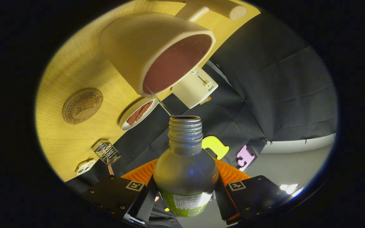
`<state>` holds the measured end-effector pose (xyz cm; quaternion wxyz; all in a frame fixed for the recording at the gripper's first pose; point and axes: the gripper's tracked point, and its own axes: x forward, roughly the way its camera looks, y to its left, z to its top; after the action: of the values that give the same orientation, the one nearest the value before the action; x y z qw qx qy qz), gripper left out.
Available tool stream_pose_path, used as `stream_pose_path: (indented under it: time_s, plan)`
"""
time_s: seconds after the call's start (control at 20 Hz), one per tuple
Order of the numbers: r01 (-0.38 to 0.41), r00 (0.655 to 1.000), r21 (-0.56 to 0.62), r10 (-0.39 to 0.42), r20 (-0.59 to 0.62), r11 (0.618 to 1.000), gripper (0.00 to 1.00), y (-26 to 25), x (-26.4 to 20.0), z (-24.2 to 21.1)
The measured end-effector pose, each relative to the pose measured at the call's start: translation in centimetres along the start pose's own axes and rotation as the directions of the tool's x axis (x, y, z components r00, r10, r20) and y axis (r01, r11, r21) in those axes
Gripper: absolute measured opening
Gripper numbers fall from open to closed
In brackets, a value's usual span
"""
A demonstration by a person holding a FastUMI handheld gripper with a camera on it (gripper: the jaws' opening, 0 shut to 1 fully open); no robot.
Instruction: Take the bottle from table, then pour the juice into the cup, finally place the bottle on the coaster
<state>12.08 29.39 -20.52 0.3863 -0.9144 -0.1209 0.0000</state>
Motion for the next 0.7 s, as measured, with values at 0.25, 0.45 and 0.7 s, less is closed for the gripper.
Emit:
stream_pose_path:
  time_s: [0.25, 0.45, 0.7]
  plan:
    - [-0.003, 1.000, -0.003, 0.003, 0.007, 1.000, 0.80, 0.18, -0.17, 0.10]
    - [-0.005, 1.000, -0.005, 0.005, 0.014, 1.000, 0.80, 0.17, -0.08, 0.15]
    - [-0.011, 1.000, -0.018, 0.012, 0.019, 1.000, 0.80, 0.18, -0.12, 0.19]
